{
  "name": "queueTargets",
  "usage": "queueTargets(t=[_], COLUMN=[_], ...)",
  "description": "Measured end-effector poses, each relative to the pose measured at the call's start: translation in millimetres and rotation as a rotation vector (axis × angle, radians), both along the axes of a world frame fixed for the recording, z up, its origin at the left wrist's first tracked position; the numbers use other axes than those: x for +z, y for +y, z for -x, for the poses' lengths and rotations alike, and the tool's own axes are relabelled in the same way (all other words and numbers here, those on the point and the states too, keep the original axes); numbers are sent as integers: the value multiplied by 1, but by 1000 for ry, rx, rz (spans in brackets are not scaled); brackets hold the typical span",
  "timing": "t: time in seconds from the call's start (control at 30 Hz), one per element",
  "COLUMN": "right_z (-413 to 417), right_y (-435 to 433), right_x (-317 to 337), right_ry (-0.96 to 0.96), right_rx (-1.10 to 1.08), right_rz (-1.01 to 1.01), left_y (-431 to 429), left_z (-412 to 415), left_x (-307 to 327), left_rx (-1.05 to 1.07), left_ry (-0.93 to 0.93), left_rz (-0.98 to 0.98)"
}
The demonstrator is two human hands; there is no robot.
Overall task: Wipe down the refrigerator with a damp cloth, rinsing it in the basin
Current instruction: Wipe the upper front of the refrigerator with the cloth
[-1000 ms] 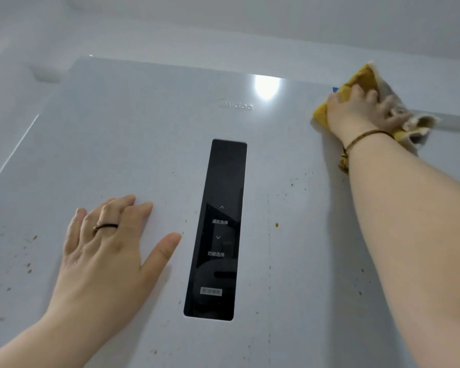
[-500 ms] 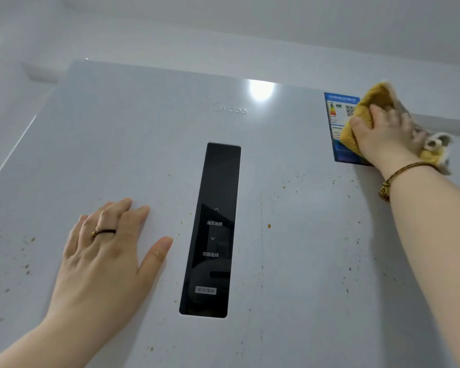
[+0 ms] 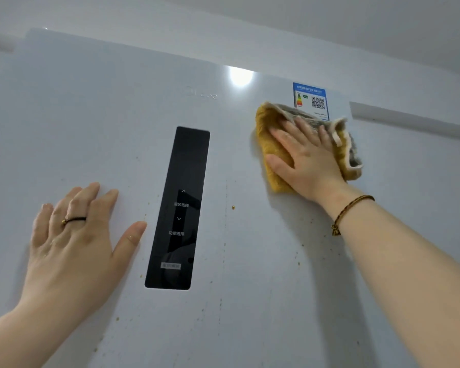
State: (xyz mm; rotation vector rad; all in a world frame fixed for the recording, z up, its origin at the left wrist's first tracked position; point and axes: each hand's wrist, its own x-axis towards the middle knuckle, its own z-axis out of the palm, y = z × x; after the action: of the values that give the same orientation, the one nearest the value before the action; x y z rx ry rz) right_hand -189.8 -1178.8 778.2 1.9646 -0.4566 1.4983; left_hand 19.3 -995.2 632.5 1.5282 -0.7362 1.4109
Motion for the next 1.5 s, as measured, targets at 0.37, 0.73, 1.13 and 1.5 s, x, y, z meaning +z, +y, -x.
queueTargets(t=[0.37, 0.73, 1.13, 1.5], right_z=[8, -5, -52, -82], right_y=[-14, 0, 25, 57], right_x=[-50, -37, -100, -130], right_ry=[-187, -269, 213, -17], right_rx=[-10, -20, 82, 144], right_rz=[-78, -247, 512, 270], left_y=[2, 15, 24, 33], left_z=[-11, -4, 3, -6], left_x=[-2, -3, 0, -5], left_rx=[-50, 13, 55, 37], left_ry=[-12, -50, -136, -186], left_rz=[-27, -121, -109, -136])
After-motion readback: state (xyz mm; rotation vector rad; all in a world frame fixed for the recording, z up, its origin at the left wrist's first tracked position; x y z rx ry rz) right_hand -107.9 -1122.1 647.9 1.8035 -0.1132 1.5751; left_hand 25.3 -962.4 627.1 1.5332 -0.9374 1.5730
